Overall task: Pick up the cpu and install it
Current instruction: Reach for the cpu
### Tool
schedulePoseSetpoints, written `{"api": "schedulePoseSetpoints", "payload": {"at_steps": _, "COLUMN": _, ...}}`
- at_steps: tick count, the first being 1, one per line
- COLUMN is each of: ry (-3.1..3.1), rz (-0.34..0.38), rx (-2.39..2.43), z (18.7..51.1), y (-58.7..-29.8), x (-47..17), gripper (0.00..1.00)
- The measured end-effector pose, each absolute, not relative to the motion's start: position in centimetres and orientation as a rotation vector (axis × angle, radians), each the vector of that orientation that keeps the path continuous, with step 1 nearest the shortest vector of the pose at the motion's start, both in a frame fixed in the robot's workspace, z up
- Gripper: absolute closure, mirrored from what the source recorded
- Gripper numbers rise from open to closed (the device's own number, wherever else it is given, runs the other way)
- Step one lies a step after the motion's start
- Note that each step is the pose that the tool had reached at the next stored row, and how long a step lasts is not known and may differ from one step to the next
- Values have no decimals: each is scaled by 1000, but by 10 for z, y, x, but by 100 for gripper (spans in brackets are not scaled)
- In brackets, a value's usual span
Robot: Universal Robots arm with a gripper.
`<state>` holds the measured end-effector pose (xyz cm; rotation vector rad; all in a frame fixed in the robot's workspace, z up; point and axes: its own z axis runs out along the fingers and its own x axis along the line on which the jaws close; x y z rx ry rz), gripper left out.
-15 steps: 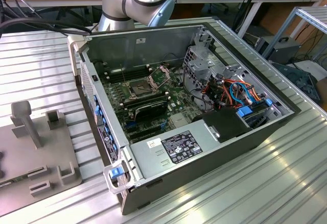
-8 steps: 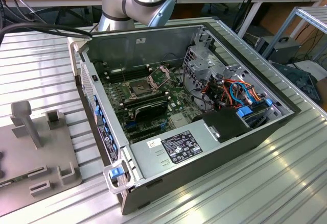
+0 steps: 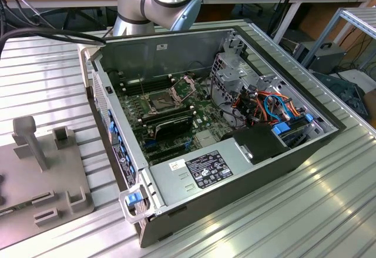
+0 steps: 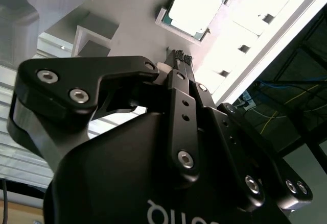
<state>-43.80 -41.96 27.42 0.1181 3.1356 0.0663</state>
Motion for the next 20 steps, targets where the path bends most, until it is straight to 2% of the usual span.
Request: {"api": "schedulePoseSetpoints", "payload": {"at_steps": 20, "ry": 3135, "rz": 66, "rx": 118, "z": 268, "y": -422, "x": -440, "gripper": 89}}
